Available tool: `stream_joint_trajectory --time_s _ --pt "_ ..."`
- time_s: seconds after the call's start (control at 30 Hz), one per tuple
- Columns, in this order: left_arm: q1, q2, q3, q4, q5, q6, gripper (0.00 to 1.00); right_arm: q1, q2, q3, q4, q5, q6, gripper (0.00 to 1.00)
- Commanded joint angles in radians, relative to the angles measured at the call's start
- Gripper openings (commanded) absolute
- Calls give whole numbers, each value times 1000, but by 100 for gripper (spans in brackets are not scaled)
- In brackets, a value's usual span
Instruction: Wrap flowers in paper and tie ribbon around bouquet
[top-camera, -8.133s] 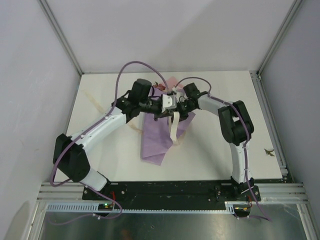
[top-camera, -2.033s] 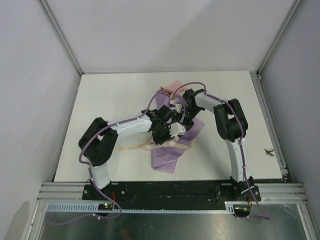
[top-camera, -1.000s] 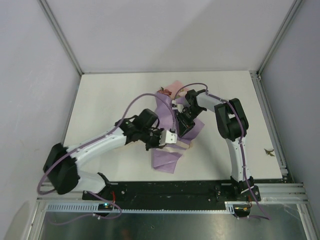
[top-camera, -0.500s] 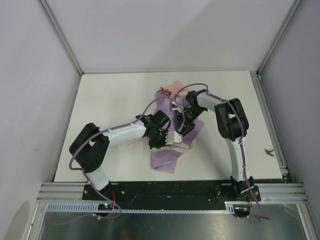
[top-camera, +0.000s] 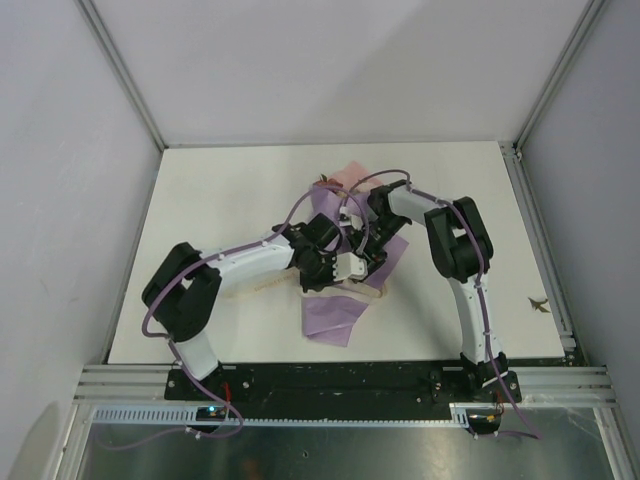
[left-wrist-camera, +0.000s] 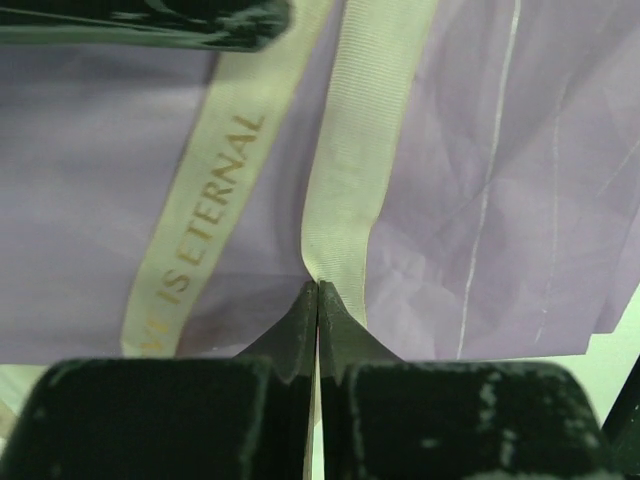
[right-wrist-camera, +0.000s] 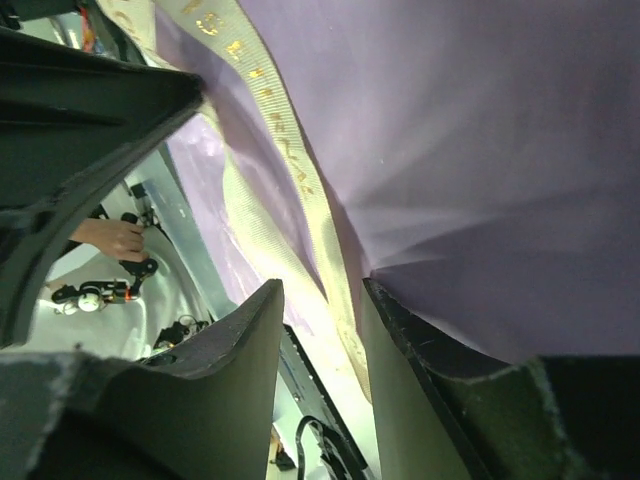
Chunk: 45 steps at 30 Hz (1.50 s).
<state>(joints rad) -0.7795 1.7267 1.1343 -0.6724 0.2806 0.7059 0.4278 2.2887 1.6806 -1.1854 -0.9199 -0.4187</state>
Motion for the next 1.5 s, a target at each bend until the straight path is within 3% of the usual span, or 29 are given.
stream_joint_trajectory --time_s 0.0,0.1,0.23,0.33,0.43,0.67,0.87,1.07,1.37,1.47 --pt "34 8 58 4 2 -42 0 29 36 36 20 88 20 42" --pt "48 7 72 4 -2 -50 0 41 42 36 43 133 36 39" --pt "59 15 96 4 -10 -73 0 47 41 39 55 153 39 23" --pt "67 33 119 4 -25 -96 0 28 34 53 47 135 32 6" --pt "73 46 128 4 -39 -101 0 -19 23 75 27 61 40 1" --pt "83 72 155 8 -78 -125 0 -80 -26 84 -2 -97 40 0" --pt "154 125 238 15 -101 -315 0 -101 -47 78 -76 -186 -1 0" --pt "152 118 221 15 -113 -364 0 -123 -65 64 -129 -281 -21 0" --pt "102 117 199 16 12 -360 0 -58 -59 2 -75 -226 25 1" --pt "93 129 204 21 31 -368 0 -50 -66 -18 -33 -179 54 12"
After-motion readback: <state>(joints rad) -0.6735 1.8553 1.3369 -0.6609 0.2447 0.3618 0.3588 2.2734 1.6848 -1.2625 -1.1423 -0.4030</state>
